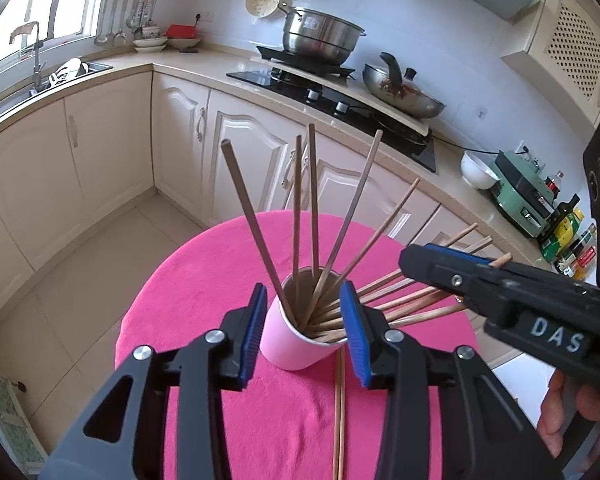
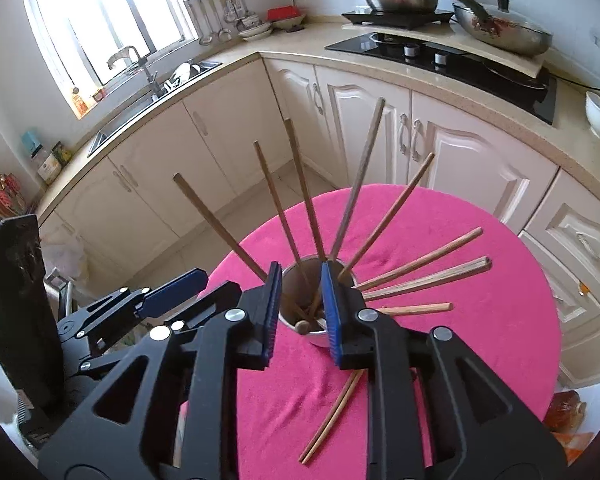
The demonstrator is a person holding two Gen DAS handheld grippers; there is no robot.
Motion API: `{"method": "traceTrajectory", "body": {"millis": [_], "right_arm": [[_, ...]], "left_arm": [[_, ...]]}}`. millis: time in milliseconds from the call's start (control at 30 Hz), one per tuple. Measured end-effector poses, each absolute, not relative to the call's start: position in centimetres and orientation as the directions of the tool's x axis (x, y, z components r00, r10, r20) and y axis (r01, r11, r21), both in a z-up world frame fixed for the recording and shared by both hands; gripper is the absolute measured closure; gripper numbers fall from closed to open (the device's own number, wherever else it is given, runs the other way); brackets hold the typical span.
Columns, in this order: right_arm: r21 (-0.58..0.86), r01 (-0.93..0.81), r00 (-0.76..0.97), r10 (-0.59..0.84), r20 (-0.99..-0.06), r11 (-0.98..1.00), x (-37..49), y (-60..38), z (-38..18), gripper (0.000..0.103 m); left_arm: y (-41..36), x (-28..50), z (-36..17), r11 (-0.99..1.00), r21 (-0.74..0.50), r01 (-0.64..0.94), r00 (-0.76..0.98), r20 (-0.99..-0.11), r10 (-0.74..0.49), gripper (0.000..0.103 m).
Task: Organize utensils
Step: 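Raise both held chopsticks over the white cup and drop them in, then move both open grippers back down to the remaining loose chopsticks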
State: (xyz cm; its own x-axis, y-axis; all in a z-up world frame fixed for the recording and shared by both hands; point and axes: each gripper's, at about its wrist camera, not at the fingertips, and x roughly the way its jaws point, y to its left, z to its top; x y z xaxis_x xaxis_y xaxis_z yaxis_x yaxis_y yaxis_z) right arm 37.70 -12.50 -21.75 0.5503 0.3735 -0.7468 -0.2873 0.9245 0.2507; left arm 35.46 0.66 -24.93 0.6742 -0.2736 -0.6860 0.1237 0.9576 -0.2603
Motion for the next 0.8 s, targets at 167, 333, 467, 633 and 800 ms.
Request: {"method": "traceTrajectory", "body": {"millis": [167, 333, 467, 633, 800], "right_arm": [[0.245, -0.290, 0.533, 0.368, -0.761, 0.925, 38.1, -11.7, -23.2, 0.097], [0.239, -0.311, 0.525, 0.376, -0.764, 0.920, 38.7, -11.1, -24.2, 0.097], [0.252, -0.337, 0.490, 0.397, -0.776, 0.907, 39.2, -10.7, -24.3, 0.096], [0.277, -0.311, 0.513, 0.406, -0.757, 0.909, 38.7, -11.7, -22.9, 0.061], [0.286, -0.306, 0.566, 0.415, -0.712, 0.908, 37.8, -13.0, -20.4, 0.048]], "left_arm": [[0.9, 34.9, -24.8, 0.963, -0.247, 0.109, 0.671, -0.696, -0.255, 0.065], [1.2, 34.8, -25.1, 0.968, -0.237, 0.075, 0.664, -0.712, -0.226, 0.065], [1.1, 34.9, -25.5, 0.973, -0.223, 0.060, 0.649, -0.732, -0.208, 0.065], [1.2, 34.9, -25.2, 0.973, -0.228, 0.041, 0.646, -0.737, -0.200, 0.063], [1.0, 34.7, -24.2, 0.976, -0.217, 0.019, 0.646, -0.742, -0.177, 0.062]]}}
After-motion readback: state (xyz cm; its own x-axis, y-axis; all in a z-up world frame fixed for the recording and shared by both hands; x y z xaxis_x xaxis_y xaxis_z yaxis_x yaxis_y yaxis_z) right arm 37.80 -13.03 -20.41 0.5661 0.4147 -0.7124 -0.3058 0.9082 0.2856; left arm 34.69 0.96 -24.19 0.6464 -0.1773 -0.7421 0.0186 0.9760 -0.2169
